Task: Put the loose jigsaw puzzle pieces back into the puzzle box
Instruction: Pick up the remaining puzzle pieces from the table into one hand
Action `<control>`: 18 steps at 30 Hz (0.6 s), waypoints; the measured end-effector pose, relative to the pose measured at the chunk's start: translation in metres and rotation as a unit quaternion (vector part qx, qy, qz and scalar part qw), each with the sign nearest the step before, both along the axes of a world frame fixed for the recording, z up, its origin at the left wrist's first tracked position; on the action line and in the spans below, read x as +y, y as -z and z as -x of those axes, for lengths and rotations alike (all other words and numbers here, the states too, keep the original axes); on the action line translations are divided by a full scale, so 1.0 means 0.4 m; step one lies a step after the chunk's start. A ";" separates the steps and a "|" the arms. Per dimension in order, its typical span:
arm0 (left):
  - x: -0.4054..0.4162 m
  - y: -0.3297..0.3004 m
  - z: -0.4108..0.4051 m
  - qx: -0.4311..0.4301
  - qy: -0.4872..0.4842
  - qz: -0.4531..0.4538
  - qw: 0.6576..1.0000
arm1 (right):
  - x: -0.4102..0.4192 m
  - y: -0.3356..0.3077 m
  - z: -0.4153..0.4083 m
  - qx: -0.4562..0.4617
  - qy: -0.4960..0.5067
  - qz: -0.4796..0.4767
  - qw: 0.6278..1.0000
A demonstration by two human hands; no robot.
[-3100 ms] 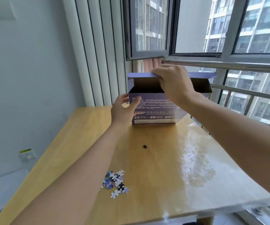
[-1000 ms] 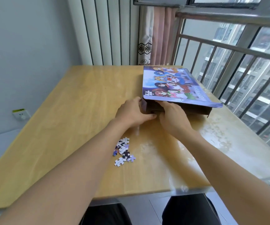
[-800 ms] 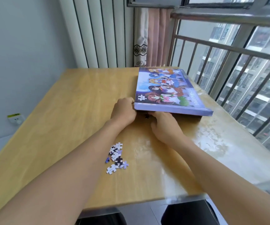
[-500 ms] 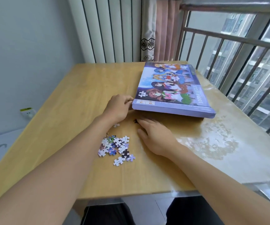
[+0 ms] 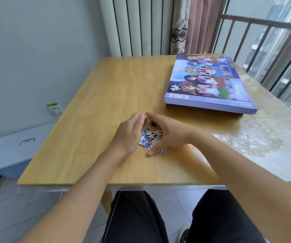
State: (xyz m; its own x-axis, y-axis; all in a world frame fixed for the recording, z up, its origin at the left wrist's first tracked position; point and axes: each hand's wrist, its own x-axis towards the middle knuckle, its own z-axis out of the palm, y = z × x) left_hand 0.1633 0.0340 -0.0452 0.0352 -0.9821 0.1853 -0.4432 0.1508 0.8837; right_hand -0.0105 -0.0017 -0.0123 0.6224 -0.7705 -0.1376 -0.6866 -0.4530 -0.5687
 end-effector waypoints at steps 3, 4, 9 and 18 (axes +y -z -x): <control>-0.021 0.002 0.012 0.135 -0.062 -0.015 0.989 | -0.013 0.007 0.007 -0.019 0.005 0.040 0.999; -0.025 -0.002 0.019 0.163 -0.083 -0.019 0.983 | -0.011 0.011 0.013 -0.033 0.017 0.053 0.998; -0.044 -0.009 0.070 0.287 -0.113 -0.039 0.951 | -0.023 0.009 0.030 -0.045 0.030 0.062 0.997; -0.057 -0.018 0.001 0.371 -0.170 0.004 0.913 | 0.004 0.001 -0.042 0.069 -0.047 0.103 0.991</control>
State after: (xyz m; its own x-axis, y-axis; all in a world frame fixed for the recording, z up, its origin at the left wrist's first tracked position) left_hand 0.1630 0.0111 -0.0382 0.4575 -0.8892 -0.0064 0.2551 0.1244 0.9589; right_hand 0.0064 0.0000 -0.0128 0.6782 -0.7313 -0.0725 -0.7013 -0.6147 -0.3610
